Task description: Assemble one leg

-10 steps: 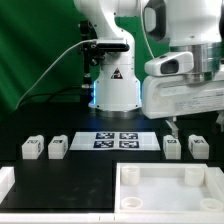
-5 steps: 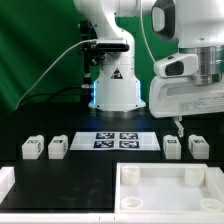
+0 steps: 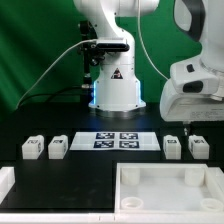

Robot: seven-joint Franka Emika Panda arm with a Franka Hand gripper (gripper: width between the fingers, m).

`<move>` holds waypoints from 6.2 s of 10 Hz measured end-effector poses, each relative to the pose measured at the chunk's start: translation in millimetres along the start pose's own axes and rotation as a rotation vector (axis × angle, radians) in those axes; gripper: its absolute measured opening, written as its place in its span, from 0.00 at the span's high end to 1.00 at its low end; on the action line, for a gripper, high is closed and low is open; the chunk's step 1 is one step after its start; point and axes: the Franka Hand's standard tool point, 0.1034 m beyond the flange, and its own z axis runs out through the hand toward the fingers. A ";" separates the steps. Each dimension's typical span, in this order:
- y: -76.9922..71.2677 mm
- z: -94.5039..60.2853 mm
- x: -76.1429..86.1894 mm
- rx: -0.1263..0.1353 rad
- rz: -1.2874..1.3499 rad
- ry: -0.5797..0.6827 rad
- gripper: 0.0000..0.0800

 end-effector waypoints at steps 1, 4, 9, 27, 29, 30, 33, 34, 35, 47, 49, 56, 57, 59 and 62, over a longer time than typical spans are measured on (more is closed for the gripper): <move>1.2 1.3 0.4 -0.006 0.003 -0.073 0.19; -6.7 31.6 -9.1 -0.013 0.075 -0.340 0.19; -7.9 55.7 -8.2 -0.012 0.090 -0.317 0.19; -1.3 37.4 -4.2 -0.011 0.067 -0.331 0.64; 8.8 -19.0 2.0 0.008 0.011 -0.244 0.64; 12.0 -47.1 16.7 0.023 0.004 -0.134 0.64; 29.5 -116.5 -2.1 0.015 0.011 0.211 0.64; 25.5 -120.0 8.8 0.033 0.009 0.326 0.64; 23.0 -120.5 9.6 0.045 0.003 0.443 0.64; 55.8 -130.1 115.0 0.011 -0.149 1.089 0.63; 55.2 -150.7 123.8 0.004 -0.160 1.119 0.63; 55.8 -144.5 122.8 -0.001 -0.165 1.109 0.63; 60.8 -140.9 125.4 -0.009 -0.169 1.116 0.63; 62.5 -130.4 136.5 -0.010 -0.165 1.123 0.63; 65.0 -129.7 150.8 -0.015 -0.168 1.129 0.63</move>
Offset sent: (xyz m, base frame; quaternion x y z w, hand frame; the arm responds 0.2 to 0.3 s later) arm -0.0293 0.0249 -0.0240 0.0144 -0.2832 0.0827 0.9554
